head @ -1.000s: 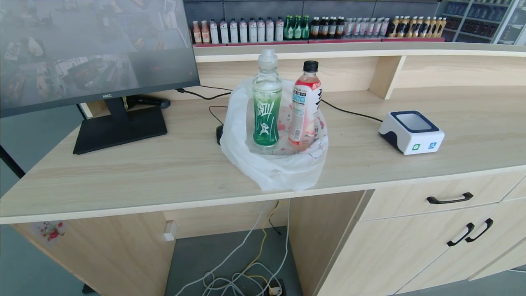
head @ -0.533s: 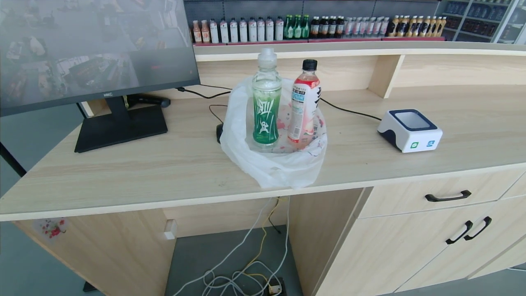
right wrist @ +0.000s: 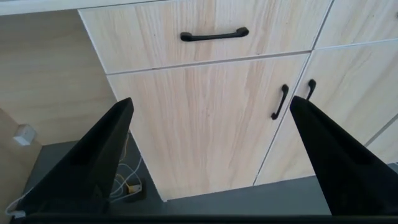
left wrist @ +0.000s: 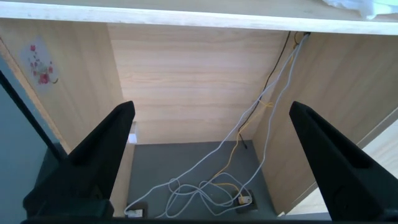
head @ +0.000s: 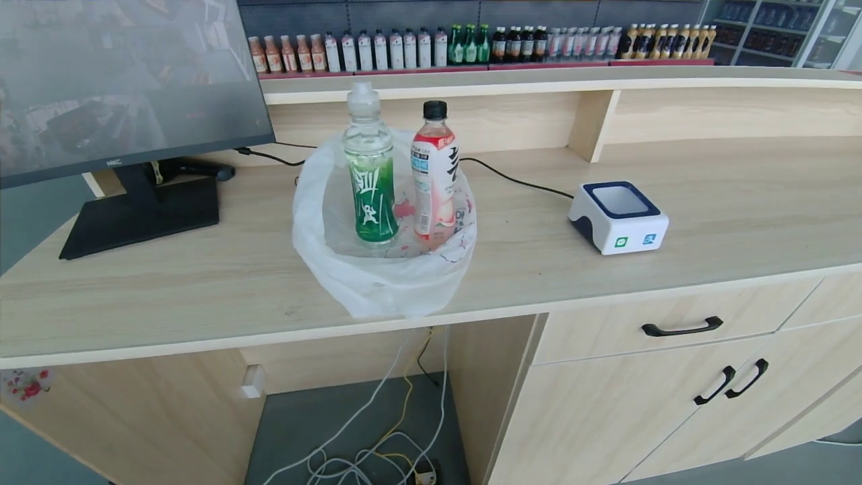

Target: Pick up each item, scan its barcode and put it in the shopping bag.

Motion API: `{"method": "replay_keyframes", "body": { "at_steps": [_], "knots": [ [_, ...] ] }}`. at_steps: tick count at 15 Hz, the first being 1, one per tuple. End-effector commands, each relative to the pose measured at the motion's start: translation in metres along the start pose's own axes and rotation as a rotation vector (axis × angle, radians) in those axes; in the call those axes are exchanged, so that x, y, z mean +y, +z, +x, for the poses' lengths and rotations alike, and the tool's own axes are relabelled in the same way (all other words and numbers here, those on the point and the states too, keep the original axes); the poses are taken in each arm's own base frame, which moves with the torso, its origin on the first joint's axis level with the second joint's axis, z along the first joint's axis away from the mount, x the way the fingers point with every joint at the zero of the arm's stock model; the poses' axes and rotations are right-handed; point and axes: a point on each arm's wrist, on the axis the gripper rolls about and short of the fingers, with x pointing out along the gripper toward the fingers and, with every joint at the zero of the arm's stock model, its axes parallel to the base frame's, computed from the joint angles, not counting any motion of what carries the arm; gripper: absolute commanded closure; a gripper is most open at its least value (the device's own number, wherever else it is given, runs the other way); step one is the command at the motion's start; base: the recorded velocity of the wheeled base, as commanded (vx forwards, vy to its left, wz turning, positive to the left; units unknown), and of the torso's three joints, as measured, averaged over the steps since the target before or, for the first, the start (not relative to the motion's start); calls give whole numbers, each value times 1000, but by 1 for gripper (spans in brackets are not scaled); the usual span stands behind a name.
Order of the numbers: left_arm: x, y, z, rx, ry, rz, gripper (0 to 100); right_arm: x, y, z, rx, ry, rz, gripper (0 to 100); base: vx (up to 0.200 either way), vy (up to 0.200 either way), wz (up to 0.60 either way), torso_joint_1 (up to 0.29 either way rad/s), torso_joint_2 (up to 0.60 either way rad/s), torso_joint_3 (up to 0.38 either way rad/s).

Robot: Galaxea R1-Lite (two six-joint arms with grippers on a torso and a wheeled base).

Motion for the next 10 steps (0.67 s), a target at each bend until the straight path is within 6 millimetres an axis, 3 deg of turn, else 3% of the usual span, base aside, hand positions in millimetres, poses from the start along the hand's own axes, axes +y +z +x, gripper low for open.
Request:
{"method": "replay_keyframes", "body": {
  "at_steps": [1, 10],
  "knots": [
    [0, 0, 0, 0, 0, -1, 0, 0, 0, 0, 1, 0, -4, 0, 0, -200, 0, 2, 7, 2],
    [0, 0, 0, 0, 0, -5, 0, 0, 0, 0, 1, 0, -1, 0, 0, -200, 0, 2, 3, 3]
  ]
}}
